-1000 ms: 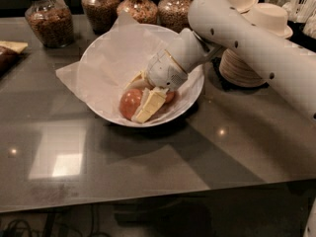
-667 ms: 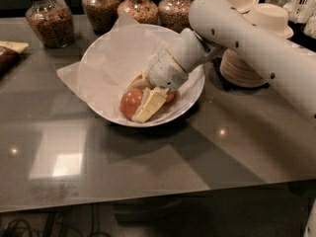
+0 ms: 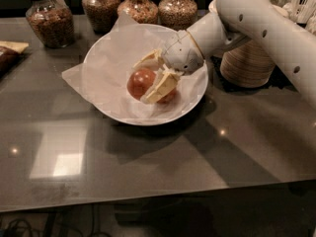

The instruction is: Pick apple from white bowl

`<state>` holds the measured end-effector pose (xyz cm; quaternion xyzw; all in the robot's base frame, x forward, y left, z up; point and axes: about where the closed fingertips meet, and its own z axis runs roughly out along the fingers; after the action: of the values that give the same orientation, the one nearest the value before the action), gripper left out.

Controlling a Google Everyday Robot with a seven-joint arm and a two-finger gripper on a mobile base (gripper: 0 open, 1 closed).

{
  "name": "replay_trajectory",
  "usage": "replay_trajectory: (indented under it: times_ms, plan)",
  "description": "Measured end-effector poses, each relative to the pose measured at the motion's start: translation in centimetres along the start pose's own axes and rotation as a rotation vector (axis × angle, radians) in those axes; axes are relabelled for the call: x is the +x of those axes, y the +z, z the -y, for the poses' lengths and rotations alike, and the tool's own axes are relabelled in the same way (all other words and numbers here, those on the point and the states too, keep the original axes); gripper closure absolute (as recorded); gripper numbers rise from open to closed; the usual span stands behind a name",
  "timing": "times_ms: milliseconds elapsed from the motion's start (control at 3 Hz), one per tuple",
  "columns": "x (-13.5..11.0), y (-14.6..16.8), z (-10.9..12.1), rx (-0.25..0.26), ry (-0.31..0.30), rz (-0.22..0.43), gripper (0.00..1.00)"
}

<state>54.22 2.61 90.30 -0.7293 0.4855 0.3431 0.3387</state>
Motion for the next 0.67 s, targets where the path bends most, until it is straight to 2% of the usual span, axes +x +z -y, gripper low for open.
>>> replay_trajectory:
  times_ms: [333,667]
  plan:
    - [-2.2,-2.2,0.3,0.011,-0.027,-0.010,1.00]
    - [-5.0,-5.9,-0.8,0.048,-0.037,-0.043,1.00]
